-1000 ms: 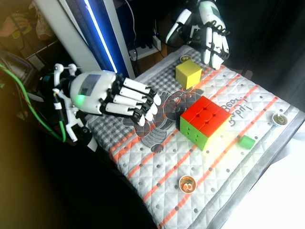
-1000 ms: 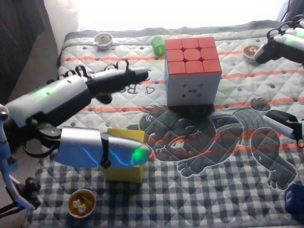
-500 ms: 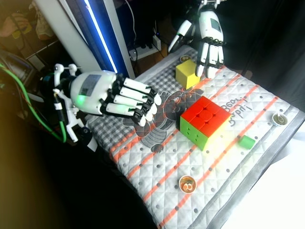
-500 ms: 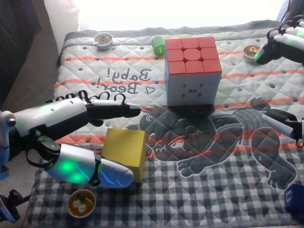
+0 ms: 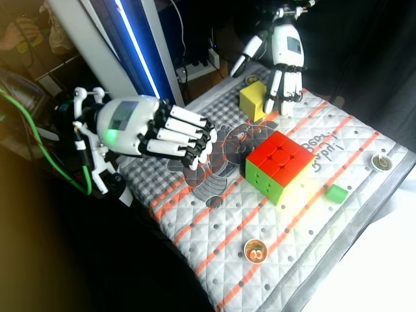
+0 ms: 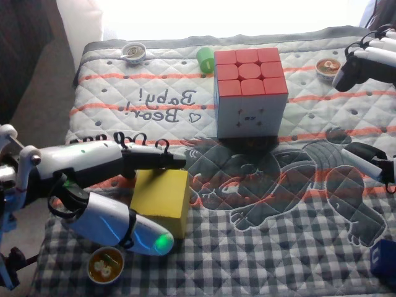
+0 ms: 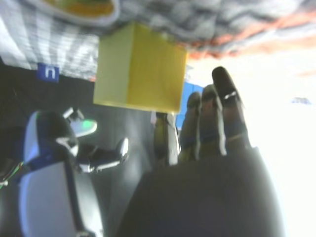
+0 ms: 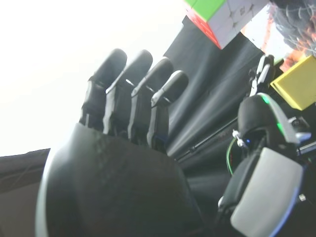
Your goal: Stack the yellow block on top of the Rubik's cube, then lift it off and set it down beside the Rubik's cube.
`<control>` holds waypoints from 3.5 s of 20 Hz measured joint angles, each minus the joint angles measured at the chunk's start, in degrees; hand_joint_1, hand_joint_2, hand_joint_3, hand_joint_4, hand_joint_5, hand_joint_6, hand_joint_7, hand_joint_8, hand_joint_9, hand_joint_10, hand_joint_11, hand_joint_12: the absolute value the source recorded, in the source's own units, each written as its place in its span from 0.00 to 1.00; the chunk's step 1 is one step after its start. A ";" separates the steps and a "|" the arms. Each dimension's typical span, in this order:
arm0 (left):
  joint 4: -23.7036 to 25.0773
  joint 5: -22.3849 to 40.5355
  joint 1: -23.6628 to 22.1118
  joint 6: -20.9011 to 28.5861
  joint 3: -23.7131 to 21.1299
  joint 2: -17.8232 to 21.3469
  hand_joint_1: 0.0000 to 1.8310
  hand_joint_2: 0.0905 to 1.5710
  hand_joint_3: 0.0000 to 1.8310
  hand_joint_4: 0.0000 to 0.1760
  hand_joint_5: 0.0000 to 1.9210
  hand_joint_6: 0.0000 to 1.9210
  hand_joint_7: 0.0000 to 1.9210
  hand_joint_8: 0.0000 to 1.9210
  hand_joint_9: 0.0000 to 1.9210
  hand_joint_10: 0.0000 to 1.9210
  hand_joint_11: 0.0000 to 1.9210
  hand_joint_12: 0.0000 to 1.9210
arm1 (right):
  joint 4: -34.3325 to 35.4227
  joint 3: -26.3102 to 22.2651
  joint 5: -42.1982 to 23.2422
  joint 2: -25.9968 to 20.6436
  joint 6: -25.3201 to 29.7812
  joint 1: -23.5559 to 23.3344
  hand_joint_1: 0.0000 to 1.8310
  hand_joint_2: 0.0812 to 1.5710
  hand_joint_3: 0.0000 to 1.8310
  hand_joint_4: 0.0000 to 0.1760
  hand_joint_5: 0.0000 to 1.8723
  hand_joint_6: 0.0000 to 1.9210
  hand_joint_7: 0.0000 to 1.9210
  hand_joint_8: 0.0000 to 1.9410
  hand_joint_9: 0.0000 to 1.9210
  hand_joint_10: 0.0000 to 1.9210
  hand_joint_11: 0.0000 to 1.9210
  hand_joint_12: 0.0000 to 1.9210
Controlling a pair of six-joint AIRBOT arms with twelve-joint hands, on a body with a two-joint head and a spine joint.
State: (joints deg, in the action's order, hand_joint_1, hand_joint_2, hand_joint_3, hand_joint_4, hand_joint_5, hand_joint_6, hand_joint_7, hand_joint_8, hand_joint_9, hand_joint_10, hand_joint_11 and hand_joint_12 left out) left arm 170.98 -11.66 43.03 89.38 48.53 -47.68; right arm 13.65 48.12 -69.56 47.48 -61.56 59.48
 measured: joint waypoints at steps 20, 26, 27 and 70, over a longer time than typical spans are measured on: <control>-7.85 -20.61 -1.51 -0.17 1.27 -0.26 0.64 0.77 0.00 0.00 0.37 0.65 0.42 0.75 0.28 0.76 0.10 1.00 | 0.22 0.00 -0.33 0.00 0.31 0.07 0.60 0.76 0.01 0.00 0.40 0.68 0.33 0.63 0.26 0.71 0.17 0.93; -6.71 -24.11 -9.42 -0.22 5.33 -3.89 0.63 0.77 0.00 0.02 0.41 0.64 0.39 0.75 0.31 0.75 0.22 1.00 | 0.48 0.00 -0.42 0.00 0.31 0.11 0.60 0.71 0.00 0.00 0.30 0.57 0.33 0.59 0.26 0.70 0.16 0.94; -6.10 -22.97 -11.39 -0.26 6.73 -5.27 0.64 0.76 0.00 0.00 0.42 0.62 0.41 0.75 0.35 0.78 0.28 1.00 | 0.52 0.00 -0.39 0.00 0.31 0.11 0.60 0.70 0.00 0.00 0.30 0.57 0.33 0.59 0.25 0.69 0.15 0.93; -9.84 -15.56 -17.66 -0.07 16.57 -15.69 0.25 0.51 0.00 1.00 0.00 0.00 0.01 0.00 0.04 0.04 0.00 0.63 | 0.57 2.71 -0.11 1.44 0.31 -2.60 0.49 0.64 0.00 0.00 0.07 0.26 0.08 0.18 0.00 0.37 0.00 0.64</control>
State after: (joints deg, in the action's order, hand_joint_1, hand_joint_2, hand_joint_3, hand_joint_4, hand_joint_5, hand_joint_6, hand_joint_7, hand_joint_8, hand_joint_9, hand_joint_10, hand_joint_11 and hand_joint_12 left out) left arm 161.14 -27.22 25.36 89.32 65.10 -63.37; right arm 14.22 50.83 -69.67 48.93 -61.25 56.88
